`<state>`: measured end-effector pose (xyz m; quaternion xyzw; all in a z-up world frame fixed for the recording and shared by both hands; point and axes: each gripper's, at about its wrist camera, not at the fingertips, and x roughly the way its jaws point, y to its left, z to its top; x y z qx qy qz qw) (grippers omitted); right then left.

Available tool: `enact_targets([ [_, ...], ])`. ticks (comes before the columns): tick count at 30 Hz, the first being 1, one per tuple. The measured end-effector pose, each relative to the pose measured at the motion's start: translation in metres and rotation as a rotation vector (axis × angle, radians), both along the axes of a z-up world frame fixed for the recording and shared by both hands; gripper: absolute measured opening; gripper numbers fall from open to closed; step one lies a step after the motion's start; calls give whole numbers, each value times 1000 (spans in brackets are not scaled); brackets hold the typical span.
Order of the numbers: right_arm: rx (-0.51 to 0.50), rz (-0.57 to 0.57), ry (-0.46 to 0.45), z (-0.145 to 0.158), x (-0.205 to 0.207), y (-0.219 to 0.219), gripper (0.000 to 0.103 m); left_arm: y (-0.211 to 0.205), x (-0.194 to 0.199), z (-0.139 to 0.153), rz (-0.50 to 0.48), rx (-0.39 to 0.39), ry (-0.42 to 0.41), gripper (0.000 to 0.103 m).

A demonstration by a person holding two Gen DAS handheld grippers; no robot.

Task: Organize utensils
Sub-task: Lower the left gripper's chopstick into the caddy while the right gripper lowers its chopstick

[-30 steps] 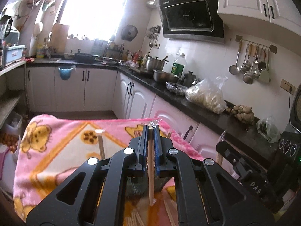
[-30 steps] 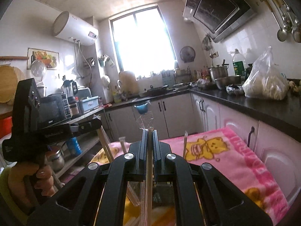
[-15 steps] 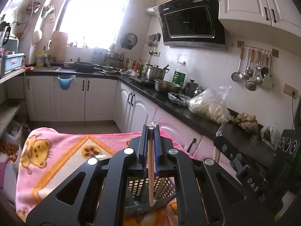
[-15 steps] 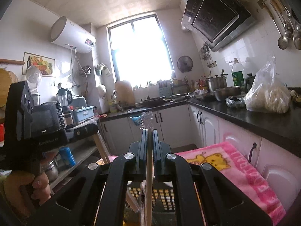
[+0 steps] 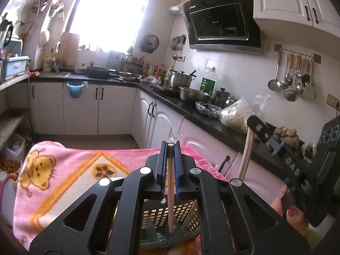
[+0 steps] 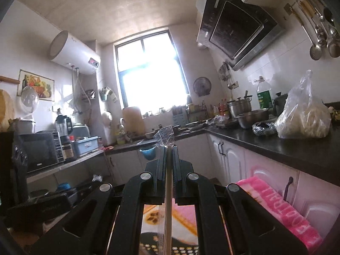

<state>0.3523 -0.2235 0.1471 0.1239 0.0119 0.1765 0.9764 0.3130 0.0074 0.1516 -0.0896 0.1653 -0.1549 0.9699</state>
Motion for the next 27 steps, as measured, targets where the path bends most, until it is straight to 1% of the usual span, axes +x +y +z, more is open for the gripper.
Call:
enact_targets([
  [10, -9, -78, -29, -21, 18, 4, 6, 3, 12, -30, 8, -8, 50, 2],
  [15, -2, -98, -37, -33, 24, 5, 6, 6, 15, -43, 9, -20, 72, 2],
  [23, 2, -138, -62, -50, 22, 12, 6, 6, 17, -58, 10, -25, 98, 2],
  [27, -1, -156, -64, -60, 19, 16, 6, 3, 15, -63, 16, -12, 93, 2],
])
